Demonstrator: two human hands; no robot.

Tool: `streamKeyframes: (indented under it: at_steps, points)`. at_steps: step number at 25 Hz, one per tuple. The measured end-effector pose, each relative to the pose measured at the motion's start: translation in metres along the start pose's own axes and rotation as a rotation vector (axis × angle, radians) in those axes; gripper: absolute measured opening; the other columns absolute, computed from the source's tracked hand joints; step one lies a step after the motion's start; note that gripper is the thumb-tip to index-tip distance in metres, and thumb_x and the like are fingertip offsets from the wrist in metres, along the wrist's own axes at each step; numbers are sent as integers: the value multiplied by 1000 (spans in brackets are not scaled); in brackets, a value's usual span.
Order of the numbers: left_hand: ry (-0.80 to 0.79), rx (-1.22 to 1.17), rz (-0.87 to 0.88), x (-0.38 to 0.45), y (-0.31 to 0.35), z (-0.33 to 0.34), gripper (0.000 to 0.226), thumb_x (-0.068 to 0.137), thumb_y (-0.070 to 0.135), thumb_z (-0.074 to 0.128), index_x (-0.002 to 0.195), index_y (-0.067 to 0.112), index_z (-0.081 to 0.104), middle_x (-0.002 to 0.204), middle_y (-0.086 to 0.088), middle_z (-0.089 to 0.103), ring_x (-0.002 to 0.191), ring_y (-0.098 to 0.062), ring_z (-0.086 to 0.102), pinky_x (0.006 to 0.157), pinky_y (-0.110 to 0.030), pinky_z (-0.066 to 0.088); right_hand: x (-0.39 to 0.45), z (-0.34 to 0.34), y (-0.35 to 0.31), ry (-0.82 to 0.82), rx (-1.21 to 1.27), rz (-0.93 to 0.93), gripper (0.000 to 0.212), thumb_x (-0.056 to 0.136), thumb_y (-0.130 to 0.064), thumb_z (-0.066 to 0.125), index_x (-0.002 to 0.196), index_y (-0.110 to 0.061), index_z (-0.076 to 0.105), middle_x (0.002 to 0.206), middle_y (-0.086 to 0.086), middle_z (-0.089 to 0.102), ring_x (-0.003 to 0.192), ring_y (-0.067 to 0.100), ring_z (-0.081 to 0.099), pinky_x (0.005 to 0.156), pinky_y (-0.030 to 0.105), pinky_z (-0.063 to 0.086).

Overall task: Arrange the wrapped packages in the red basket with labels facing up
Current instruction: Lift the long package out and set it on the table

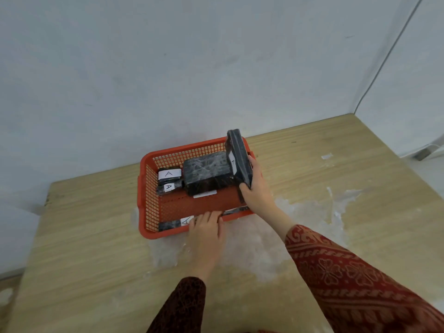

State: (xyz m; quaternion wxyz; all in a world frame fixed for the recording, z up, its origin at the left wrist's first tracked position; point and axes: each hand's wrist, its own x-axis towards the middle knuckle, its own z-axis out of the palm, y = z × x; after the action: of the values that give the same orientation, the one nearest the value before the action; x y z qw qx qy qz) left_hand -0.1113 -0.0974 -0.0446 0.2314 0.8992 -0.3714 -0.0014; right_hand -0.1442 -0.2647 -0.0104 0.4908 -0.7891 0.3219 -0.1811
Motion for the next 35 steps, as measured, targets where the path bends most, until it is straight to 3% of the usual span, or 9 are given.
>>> streamKeyframes:
  at_steps: [4,7,11,17,23,26,28,31,35]
  points:
    - [62,60,-63,-3,7,11,27,93,17,43,94,11,69,85,-3,68,84,-26,59,83,-41,41,-5,-55,17,26,308,85,41,91,-11,56,129,-21,44,106,-5,61,94,11,63,77,29,57]
    - [148,77,-54,-5,10,16,37,93,23,31,89,10,66,80,-3,63,78,-26,55,79,-40,38,-17,-100,55,74,487,191,28,91,-13,59,118,-21,55,108,0,65,95,14,65,68,19,57]
    - [189,109,-77,-6,14,22,36,95,27,31,84,11,61,77,-3,59,76,-25,51,77,-38,33,-40,-131,117,89,602,445,41,93,-13,58,133,-13,47,117,12,62,104,28,63,83,43,55]
    - [214,148,-88,-5,16,26,36,95,28,32,82,9,60,76,-6,59,76,-27,51,78,-38,33,-58,-132,153,-4,86,408,40,95,-17,55,134,-14,48,113,5,64,88,13,61,67,20,50]
    - [162,125,-86,-6,14,21,36,96,29,32,84,11,61,77,-3,60,76,-25,51,78,-38,34,-52,-130,138,25,-505,329,44,92,-14,55,134,-4,48,130,22,48,117,38,46,99,43,41]
    - [82,108,-85,-5,13,15,39,97,33,30,88,13,63,81,-1,62,80,-23,52,78,-38,36,-47,-112,99,118,-468,-22,35,87,-3,57,123,-2,56,124,20,54,116,36,47,98,39,41]
    - [0,79,-58,-3,6,9,37,97,34,33,94,14,65,87,0,64,84,-22,54,79,-39,38,-32,-85,62,-26,-415,-189,28,89,-6,58,117,-6,60,116,13,60,110,26,53,92,28,39]
    - [-66,-92,10,2,-12,-7,22,96,24,49,108,13,64,101,-1,65,95,-21,57,84,-38,42,-3,-32,20,-426,-491,-345,29,89,-15,61,117,-10,60,115,11,62,110,24,55,94,32,42]
    - [107,-55,38,18,-62,-41,20,90,15,55,105,9,66,104,-8,64,99,-27,57,87,-40,41,28,18,3,-762,-798,-190,47,88,-31,63,129,-12,52,130,13,56,119,30,52,100,37,42]
